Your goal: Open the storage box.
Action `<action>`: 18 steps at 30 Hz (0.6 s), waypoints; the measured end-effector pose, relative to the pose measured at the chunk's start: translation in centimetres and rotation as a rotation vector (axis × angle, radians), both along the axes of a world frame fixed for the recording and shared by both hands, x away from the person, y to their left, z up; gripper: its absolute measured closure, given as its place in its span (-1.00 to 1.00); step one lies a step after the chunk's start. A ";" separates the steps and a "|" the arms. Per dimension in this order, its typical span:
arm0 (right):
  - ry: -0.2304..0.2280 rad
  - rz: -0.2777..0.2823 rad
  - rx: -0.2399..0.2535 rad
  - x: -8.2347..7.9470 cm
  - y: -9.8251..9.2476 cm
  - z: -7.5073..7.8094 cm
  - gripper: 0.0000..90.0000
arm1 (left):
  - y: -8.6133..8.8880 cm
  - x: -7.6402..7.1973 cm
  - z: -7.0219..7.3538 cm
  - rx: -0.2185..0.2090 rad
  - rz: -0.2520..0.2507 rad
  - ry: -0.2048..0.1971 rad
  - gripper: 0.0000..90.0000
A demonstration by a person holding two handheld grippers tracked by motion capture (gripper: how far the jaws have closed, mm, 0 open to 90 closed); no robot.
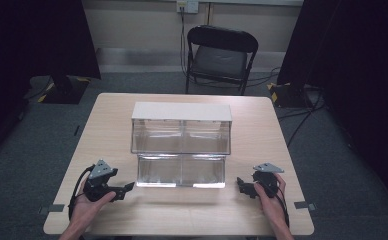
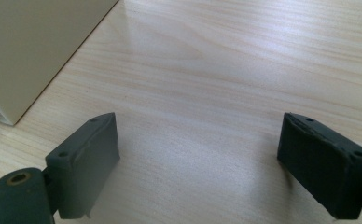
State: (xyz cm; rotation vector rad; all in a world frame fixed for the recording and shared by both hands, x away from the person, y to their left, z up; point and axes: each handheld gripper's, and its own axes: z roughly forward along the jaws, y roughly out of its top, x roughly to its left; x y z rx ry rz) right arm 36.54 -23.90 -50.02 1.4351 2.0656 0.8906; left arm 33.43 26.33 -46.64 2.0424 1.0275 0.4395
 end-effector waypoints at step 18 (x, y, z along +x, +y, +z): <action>0.001 0.002 0.001 0.0 0.0 0.0 -0.74 | -1.0 -0.9 0.6 -0.045 -0.077 0.007 -0.61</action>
